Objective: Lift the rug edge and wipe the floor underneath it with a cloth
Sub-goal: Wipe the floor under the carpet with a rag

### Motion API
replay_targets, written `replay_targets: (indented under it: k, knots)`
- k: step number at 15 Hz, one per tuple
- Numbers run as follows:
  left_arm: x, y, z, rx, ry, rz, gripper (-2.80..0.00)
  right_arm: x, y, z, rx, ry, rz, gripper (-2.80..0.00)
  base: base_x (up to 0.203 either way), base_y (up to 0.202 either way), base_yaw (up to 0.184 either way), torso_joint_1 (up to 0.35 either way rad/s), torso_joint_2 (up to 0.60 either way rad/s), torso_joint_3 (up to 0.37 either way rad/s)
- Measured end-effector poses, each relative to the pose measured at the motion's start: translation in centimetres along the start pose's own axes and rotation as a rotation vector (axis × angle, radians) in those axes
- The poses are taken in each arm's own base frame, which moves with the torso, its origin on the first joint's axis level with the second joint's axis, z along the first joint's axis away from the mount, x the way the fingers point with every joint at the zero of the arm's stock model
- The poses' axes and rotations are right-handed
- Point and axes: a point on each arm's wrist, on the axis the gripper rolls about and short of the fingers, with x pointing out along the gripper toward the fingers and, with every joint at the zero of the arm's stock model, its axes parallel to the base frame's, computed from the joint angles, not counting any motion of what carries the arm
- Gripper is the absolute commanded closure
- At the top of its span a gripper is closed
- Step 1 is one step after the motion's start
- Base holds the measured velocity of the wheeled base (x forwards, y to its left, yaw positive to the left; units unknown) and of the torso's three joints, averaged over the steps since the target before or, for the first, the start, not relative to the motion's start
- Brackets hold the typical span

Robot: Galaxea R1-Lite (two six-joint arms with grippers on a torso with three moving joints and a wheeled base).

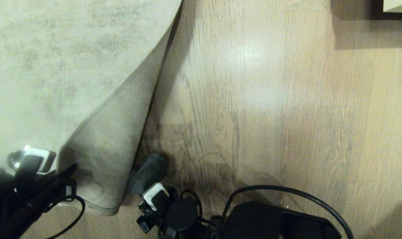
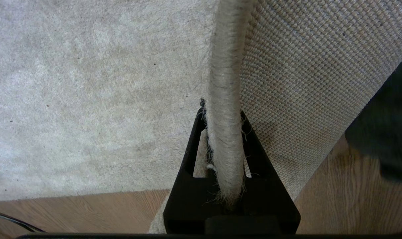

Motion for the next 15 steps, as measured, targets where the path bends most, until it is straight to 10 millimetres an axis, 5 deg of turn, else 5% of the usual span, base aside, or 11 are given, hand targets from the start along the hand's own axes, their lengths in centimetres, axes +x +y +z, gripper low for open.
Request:
replay_targets:
  k: [8, 15]
  knots:
    - [0.0, 0.0, 0.0, 0.0, 0.003, 0.008, 0.0, 2.4, -5.0, -2.0, -0.026, -0.017, -0.118, 0.0, 0.0, 0.0, 0.0, 0.0, 0.0, 0.0]
    - [0.1, 0.0, -0.1, 0.0, 0.009, 0.013, 0.0, 4.7, -9.9, 0.7, -0.067, -0.083, -0.221, 0.0, 0.0, 0.0, 0.0, 0.0, 0.0, 0.0]
